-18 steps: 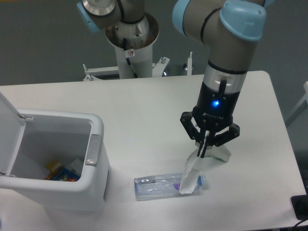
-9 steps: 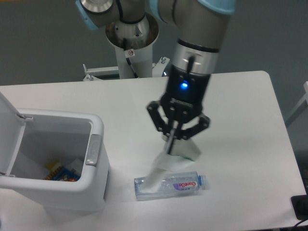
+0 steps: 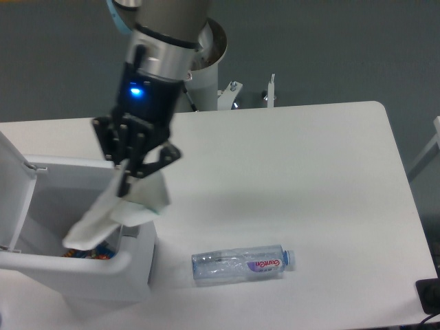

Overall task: Place the trash in the trash can
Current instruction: 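Open the gripper to drop the paper packet into the bin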

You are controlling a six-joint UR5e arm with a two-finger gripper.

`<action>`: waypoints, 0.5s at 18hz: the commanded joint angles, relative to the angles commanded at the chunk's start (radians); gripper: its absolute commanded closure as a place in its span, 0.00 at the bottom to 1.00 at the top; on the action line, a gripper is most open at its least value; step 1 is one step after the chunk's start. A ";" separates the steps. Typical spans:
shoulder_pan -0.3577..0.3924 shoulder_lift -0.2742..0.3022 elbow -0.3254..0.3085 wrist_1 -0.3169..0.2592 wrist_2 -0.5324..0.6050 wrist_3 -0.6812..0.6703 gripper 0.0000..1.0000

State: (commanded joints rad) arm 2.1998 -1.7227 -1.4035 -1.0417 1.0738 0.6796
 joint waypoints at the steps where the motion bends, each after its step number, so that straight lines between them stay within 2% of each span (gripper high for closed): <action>1: -0.003 0.000 -0.009 0.012 0.000 0.002 1.00; 2: -0.012 -0.002 -0.023 0.034 0.000 0.003 0.98; 5: -0.014 -0.005 -0.037 0.057 0.000 0.008 0.72; 6: -0.014 -0.006 -0.037 0.069 0.000 0.008 0.60; 7: -0.014 -0.005 -0.034 0.080 0.000 0.009 0.41; 9: -0.014 -0.003 -0.031 0.078 0.000 0.009 0.32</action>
State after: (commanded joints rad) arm 2.1859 -1.7257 -1.4343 -0.9633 1.0738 0.6887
